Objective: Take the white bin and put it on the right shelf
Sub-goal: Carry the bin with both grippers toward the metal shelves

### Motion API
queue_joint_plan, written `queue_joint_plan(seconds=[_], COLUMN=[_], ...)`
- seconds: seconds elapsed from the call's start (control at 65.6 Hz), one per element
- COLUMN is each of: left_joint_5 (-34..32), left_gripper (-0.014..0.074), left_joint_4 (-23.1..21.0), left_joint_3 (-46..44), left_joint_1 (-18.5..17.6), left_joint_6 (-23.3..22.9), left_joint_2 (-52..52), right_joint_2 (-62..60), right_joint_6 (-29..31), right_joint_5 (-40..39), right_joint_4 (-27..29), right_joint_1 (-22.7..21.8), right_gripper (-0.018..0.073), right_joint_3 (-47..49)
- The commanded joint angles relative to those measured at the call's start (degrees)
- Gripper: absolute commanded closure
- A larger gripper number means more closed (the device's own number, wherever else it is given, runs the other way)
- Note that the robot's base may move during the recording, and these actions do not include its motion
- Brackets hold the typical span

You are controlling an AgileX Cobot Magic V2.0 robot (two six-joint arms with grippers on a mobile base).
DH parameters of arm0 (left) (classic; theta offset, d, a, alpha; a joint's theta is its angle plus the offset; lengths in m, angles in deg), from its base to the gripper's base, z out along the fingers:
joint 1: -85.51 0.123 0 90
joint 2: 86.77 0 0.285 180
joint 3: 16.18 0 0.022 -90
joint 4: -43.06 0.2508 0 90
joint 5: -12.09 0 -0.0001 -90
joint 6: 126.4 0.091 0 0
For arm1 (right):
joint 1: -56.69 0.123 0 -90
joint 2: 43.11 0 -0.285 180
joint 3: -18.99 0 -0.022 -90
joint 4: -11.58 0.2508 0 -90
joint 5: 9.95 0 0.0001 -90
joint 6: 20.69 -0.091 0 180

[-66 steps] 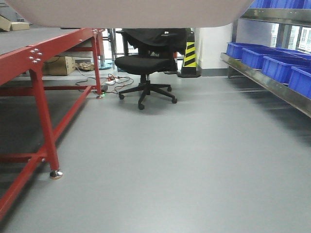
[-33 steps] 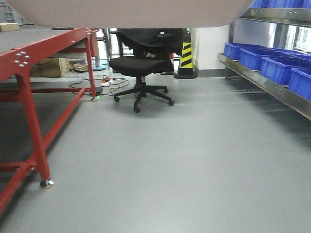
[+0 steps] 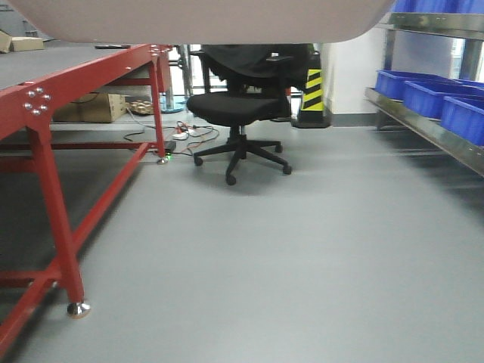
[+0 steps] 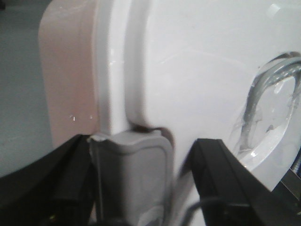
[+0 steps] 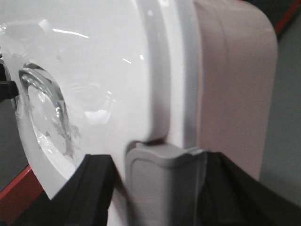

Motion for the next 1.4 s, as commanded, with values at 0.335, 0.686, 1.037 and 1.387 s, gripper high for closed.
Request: queue_joint_plan(seconds=[0.335,0.686,1.037,1.387], left_joint_5=[0.7,0.7,0.7,0.7], left_gripper=[0.0314,0.0314,0.0314,0.0314], left_joint_4=[-8.9,-9.1,-9.1,-9.1], left_joint_3=[-2.0,-2.0,-2.0,-2.0], left_joint_1=[-1.1,-1.1,-1.1,-1.1], left_joint_6=[0.9,0.9,0.9,0.9], left_joint_2=[1.0,1.0,1.0,1.0], right_joint_2=[-1.3,-1.3,-1.3,-1.3], right_joint_6=[0.3,0.3,0.3,0.3], right_joint_5=[3.8,3.8,3.8,3.8], right_joint_4=[10.2,10.2,10.2,10.2], right_joint_1=[0.7,0.7,0.7,0.7], right_gripper=[0.013,0.013,0.013,0.013], right_joint_3=[2.1,2.1,2.1,2.1])
